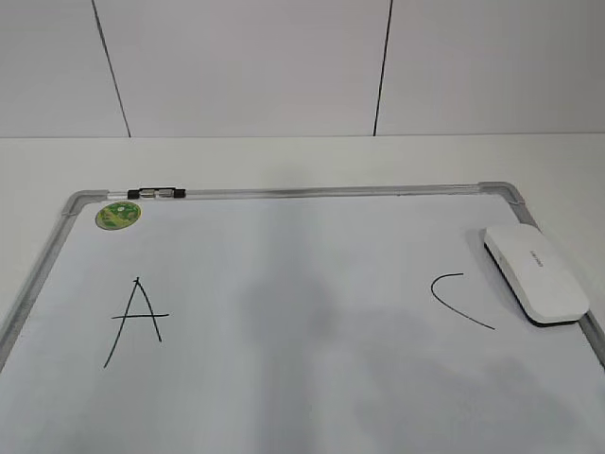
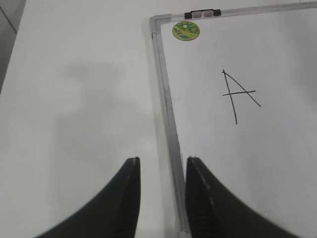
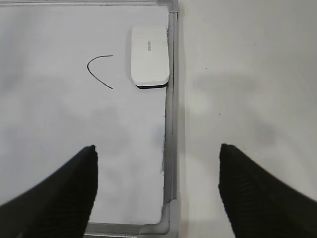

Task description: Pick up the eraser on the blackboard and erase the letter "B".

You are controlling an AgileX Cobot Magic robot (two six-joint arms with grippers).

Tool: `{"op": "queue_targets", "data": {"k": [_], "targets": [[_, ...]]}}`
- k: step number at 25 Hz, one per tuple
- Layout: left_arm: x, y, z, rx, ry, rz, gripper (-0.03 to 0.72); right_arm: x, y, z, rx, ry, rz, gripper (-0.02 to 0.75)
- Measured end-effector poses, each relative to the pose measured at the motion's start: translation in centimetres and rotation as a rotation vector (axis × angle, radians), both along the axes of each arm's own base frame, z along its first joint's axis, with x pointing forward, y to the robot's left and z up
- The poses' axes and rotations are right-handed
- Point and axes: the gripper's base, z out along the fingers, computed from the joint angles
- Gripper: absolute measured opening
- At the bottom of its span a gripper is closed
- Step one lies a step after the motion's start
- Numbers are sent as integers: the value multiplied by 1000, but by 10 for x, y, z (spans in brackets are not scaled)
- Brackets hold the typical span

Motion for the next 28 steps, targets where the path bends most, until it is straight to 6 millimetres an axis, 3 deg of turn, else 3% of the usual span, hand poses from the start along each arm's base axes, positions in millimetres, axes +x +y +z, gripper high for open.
{"op": "queue_targets", "data": {"k": [8, 14, 28], "targets": [[-16, 0, -44, -14, -60, -8, 237, -6, 0, -17, -28, -45, 20, 585], [-26, 1, -46, -18, -126, -9, 237, -12, -1, -23, -24, -84, 19, 585], [-28, 2, -46, -19, -138, -9, 237, -6, -1, -32, -21, -60, 5, 585]]}}
